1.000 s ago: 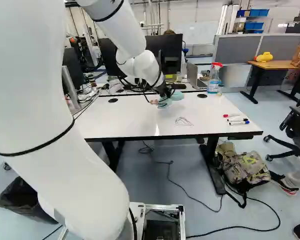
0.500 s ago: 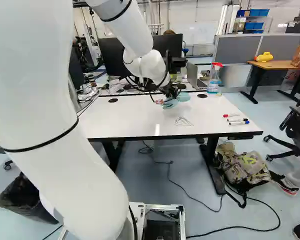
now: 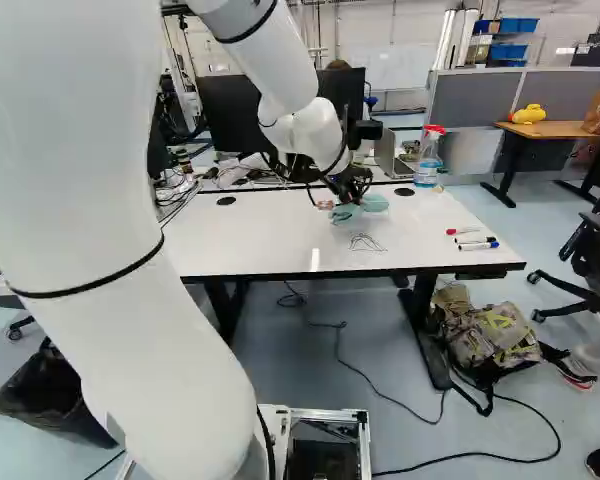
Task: Clean the table with the green towel
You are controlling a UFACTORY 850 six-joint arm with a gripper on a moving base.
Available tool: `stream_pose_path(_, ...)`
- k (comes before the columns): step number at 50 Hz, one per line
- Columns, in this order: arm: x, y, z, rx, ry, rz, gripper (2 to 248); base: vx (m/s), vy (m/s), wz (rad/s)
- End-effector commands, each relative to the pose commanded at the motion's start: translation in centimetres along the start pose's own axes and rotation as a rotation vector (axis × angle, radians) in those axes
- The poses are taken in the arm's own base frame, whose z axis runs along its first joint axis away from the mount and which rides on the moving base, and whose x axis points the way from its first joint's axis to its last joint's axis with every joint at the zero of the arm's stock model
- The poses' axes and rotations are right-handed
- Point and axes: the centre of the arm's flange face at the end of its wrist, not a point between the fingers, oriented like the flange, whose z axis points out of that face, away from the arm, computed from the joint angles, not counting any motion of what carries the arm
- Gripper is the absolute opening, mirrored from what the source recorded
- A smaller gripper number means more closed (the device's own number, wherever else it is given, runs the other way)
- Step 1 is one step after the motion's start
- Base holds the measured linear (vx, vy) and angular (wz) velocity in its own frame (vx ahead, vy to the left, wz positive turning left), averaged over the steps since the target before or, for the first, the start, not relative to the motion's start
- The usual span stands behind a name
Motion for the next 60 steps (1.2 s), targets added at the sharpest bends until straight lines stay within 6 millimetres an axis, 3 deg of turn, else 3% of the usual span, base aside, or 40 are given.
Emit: stream_pose_path(60,-1.9,0.9,0.0,-0.009,-0.256,0.016,51,0.000,0.000,0.000)
